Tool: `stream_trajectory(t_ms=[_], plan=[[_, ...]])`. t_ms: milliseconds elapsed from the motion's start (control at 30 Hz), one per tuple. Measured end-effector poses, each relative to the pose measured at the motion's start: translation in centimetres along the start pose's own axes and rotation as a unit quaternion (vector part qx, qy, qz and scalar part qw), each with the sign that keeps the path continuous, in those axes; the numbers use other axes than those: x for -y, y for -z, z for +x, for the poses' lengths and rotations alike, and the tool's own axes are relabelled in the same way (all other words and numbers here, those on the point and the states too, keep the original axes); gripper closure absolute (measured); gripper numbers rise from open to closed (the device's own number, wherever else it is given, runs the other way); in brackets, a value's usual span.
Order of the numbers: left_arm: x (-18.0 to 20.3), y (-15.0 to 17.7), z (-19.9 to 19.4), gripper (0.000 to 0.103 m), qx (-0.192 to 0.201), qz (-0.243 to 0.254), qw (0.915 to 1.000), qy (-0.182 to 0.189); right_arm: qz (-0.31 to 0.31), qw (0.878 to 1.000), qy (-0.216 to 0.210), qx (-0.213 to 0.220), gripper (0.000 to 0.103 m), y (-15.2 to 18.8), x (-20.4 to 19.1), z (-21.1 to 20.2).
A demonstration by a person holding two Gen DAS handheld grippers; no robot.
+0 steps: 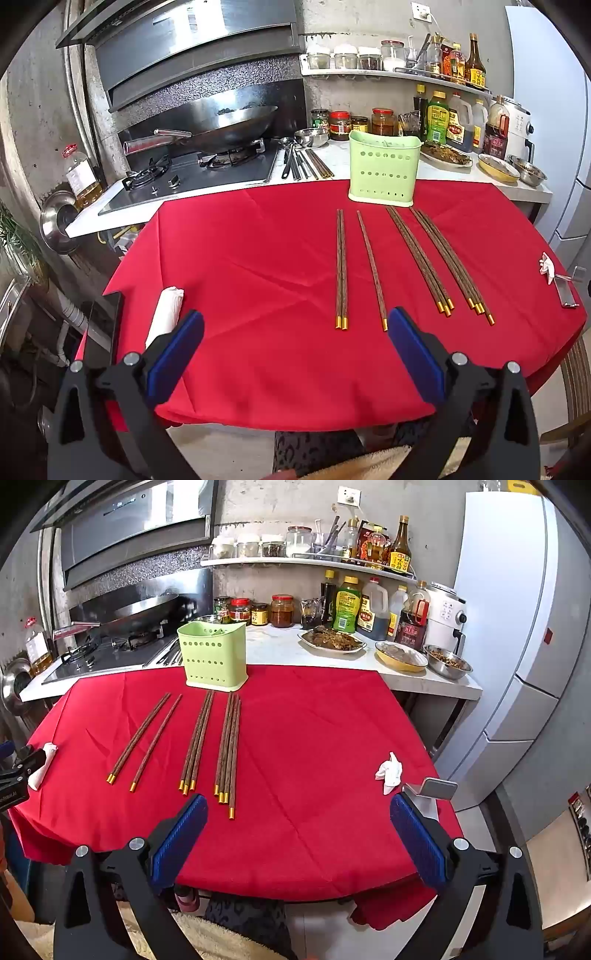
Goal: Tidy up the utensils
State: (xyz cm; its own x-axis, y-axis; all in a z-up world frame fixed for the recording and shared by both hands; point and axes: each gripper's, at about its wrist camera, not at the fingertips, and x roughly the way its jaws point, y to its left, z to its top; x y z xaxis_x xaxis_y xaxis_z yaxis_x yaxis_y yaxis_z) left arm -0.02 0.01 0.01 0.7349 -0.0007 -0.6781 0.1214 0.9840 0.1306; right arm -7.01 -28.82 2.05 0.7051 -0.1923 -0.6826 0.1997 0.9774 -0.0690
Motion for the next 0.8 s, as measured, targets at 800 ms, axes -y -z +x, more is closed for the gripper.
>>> stream_trajectory(t_ms=[800], plan=[[0.14,-0.37,-0.36,0.006,0.007,0.001,1.0,0.001,0.002,1.0,-0.004,0.0,0.006,-0.1,-0.14,0.01]])
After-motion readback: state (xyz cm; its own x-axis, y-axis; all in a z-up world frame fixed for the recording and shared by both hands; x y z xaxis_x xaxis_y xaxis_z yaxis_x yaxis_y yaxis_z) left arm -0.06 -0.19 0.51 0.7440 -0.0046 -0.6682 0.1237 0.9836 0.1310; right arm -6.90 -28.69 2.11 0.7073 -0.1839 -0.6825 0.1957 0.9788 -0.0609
